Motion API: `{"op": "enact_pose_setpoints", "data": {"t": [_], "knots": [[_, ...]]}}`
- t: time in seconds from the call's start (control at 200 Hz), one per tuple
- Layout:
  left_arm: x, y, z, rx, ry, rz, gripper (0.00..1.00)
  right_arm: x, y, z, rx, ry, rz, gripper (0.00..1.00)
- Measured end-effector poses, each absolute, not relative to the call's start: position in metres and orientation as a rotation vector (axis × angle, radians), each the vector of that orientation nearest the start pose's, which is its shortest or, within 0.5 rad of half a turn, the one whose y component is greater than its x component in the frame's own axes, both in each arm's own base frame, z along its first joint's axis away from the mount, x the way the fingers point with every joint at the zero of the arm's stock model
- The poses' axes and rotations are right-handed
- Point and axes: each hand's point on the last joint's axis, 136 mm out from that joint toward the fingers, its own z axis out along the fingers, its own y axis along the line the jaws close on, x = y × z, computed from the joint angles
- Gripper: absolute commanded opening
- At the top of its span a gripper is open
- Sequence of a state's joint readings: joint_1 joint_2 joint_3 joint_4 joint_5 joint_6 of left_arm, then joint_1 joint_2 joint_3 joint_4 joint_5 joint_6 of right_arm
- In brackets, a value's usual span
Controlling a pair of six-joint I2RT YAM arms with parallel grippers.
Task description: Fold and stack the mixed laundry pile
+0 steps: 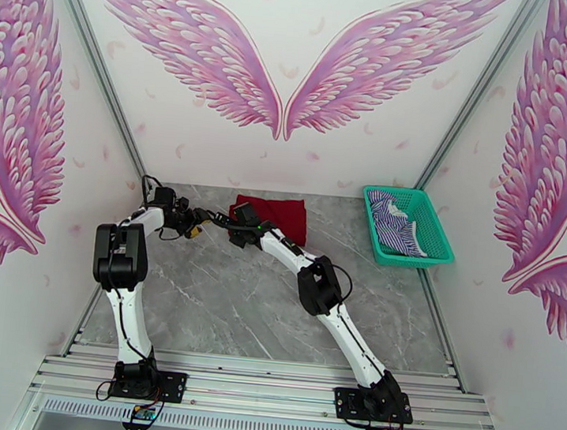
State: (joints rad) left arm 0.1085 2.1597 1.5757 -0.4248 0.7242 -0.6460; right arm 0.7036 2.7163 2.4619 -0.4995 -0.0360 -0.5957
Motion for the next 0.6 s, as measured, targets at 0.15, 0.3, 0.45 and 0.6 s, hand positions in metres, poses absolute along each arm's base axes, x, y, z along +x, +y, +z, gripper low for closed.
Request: {"op": "enact_pose_setpoints", "data": {"t": [0.15, 0.3, 0.45, 0.6], "knots": [[0.525, -0.072, 0.079, -0.765, 2.476, -1.173, 0.72, 0.522, 0.454, 0.052, -1.426, 1.828, 0.114, 0.00], [0.523, -0.091, 0.074, -0.891, 2.484, -1.188, 0.76, 0.514, 0.451, 0.059, -1.435, 1.817, 0.132, 0.00], [0.525, -0.105, 0.070, -1.015, 2.459, -1.210, 0.77, 0.509, 0.451, 0.076, -1.434, 1.794, 0.152, 0.00], [0.525, -0.121, 0.069, -1.070, 2.458, -1.208, 0.82, 0.505, 0.451, 0.088, -1.430, 1.772, 0.168, 0.00]]}}
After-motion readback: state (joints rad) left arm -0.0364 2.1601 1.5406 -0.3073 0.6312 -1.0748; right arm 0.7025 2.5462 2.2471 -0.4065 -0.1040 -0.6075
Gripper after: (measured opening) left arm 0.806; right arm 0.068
